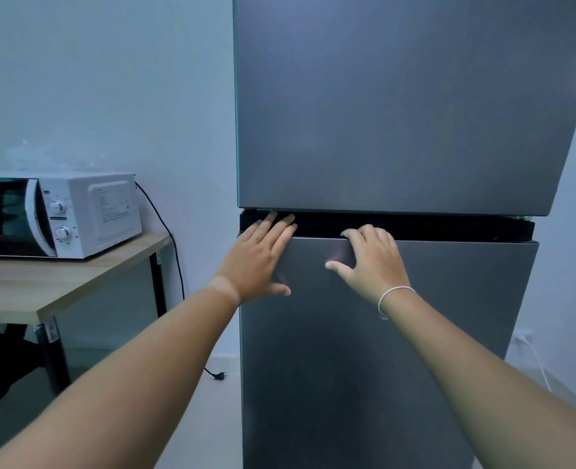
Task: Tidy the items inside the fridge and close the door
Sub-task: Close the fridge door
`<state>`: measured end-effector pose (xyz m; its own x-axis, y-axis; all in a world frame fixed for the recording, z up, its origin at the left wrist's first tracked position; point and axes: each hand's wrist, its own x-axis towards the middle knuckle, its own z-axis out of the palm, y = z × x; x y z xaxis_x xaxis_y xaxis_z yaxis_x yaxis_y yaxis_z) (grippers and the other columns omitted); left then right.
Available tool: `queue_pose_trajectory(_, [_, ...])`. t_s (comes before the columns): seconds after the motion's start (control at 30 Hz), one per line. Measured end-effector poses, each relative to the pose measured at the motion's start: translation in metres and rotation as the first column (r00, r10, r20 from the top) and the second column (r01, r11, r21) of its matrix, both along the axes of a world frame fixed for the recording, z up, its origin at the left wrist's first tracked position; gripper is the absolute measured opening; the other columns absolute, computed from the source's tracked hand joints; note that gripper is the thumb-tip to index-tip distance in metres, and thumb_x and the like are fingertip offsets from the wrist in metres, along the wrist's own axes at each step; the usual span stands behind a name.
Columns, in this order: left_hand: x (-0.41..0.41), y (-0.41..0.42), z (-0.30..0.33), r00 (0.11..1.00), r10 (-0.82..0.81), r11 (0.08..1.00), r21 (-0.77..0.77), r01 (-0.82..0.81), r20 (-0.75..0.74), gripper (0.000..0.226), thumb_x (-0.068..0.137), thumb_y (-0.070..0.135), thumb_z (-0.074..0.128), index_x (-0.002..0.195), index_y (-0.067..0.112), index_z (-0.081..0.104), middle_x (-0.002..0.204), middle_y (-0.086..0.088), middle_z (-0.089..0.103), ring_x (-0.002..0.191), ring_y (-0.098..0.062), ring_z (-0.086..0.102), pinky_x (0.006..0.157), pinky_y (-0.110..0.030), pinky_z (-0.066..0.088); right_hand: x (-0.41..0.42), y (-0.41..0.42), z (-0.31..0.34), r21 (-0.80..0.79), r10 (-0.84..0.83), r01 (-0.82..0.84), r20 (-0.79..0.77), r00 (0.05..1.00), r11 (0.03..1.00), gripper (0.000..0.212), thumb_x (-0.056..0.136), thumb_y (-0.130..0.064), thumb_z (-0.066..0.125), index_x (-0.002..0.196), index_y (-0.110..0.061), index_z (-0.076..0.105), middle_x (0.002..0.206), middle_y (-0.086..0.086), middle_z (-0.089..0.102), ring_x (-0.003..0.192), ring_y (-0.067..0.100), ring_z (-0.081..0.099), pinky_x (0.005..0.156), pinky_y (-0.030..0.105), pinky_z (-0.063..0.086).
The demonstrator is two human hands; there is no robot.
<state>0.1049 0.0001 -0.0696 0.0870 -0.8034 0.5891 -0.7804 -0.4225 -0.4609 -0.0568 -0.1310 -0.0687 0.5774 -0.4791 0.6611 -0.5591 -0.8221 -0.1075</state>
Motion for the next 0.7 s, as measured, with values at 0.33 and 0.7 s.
queue_pose_trajectory(0.33, [-0.024,0.008,0.009,0.973,0.035,0.993,0.114,-0.008,-0.229,0.096,0.082,0.05,0.056,0.15,0.015,-0.001,0.161,-0.001,-0.001,0.149,-0.024,0.002,0.122,-0.039,0.006,-0.009,0.012,0.005,0.05,-0.015,0.022,-0.138,0.99,0.999,0.066,0.084,-0.042,0.058,0.141,-0.02,0.033,0.134,0.003,0.044,0.129,0.023,0.035,0.119,0.032,0.014])
queue_pose_trajectory(0.7, [-0.05,0.028,0.035,0.787,0.053,0.983,0.171,0.067,-0.615,0.077,0.091,0.041,0.049,0.151,0.017,0.007,0.162,0.0,0.005,0.149,-0.023,0.002,0.121,-0.037,0.01,-0.034,0.033,0.022,0.291,0.07,0.011,-0.267,0.961,0.957,0.075,0.09,-0.042,0.05,0.151,-0.024,0.009,0.161,-0.004,0.008,0.149,0.018,0.001,0.12,0.035,0.014])
